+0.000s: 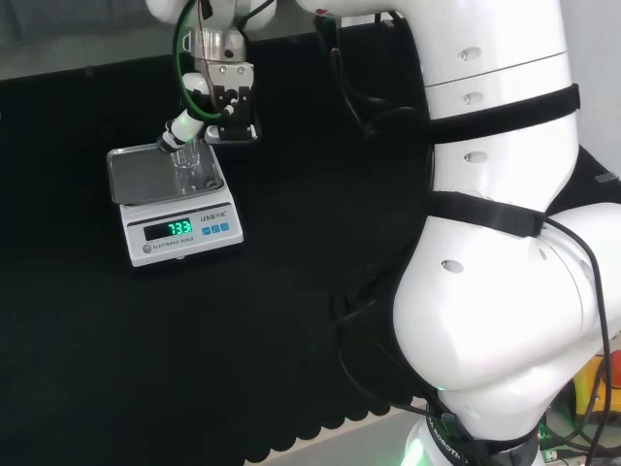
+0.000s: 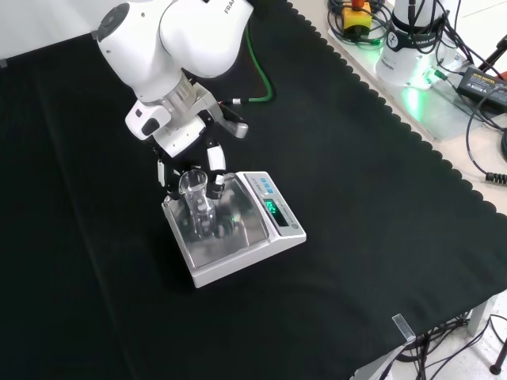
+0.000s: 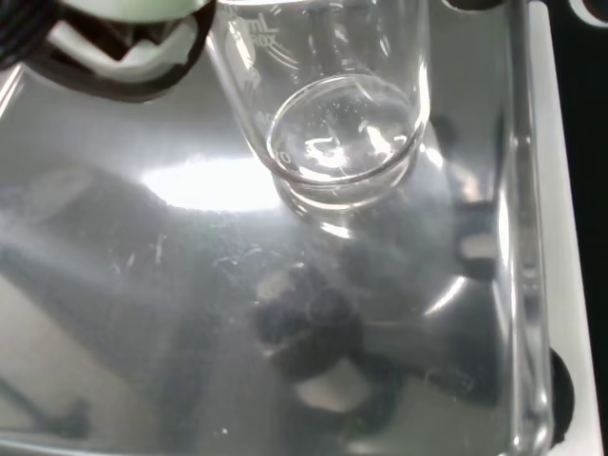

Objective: Put the beaker on the electronic balance.

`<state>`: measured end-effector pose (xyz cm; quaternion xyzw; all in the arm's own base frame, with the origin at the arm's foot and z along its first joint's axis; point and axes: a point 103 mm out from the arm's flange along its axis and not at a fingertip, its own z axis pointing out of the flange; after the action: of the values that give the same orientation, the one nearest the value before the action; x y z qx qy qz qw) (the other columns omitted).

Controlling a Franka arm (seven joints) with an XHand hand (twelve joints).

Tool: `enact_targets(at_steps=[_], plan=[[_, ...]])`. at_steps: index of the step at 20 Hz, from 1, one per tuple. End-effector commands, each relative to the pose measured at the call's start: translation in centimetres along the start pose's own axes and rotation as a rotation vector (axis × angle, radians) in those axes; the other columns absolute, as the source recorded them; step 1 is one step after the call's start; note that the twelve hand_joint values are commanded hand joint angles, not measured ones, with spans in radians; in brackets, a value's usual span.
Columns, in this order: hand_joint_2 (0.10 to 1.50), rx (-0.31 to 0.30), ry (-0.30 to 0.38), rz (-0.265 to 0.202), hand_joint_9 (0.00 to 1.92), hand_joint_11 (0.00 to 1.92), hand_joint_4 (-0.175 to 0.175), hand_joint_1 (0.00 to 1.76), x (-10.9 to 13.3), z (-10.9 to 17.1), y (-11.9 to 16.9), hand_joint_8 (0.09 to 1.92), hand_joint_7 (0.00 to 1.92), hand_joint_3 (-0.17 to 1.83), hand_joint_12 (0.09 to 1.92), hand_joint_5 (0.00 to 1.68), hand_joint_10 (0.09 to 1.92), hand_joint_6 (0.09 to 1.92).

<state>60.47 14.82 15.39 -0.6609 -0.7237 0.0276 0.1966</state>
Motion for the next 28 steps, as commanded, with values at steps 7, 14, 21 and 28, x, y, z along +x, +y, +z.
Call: enact_targets(at_steps=[7,14,21,28], plan=[[0.56,0.077,0.049,-0.027,1.77,1.43,-0.073,1.02,-1.5,1.0,0.7,0.42,1.61,0.75,0.86,1.23,0.28,0.7],[0.58,0.076,0.014,-0.04,1.1,0.94,-0.124,0.75,-1.6,-0.4,0.4,0.85,0.98,0.49,1.22,0.58,0.51,0.9],[0.63,0.099,0.009,-0.033,0.07,0.24,-0.092,0.54,-3.0,-2.9,-0.6,0.89,0.08,0.19,1.48,0.24,0.96,0.25],[0.66,0.039,0.089,-0.028,0.0,0.07,-0.085,0.49,-5.6,-5.9,-2.3,0.67,0.0,0.1,1.51,0.18,0.8,0.09]])
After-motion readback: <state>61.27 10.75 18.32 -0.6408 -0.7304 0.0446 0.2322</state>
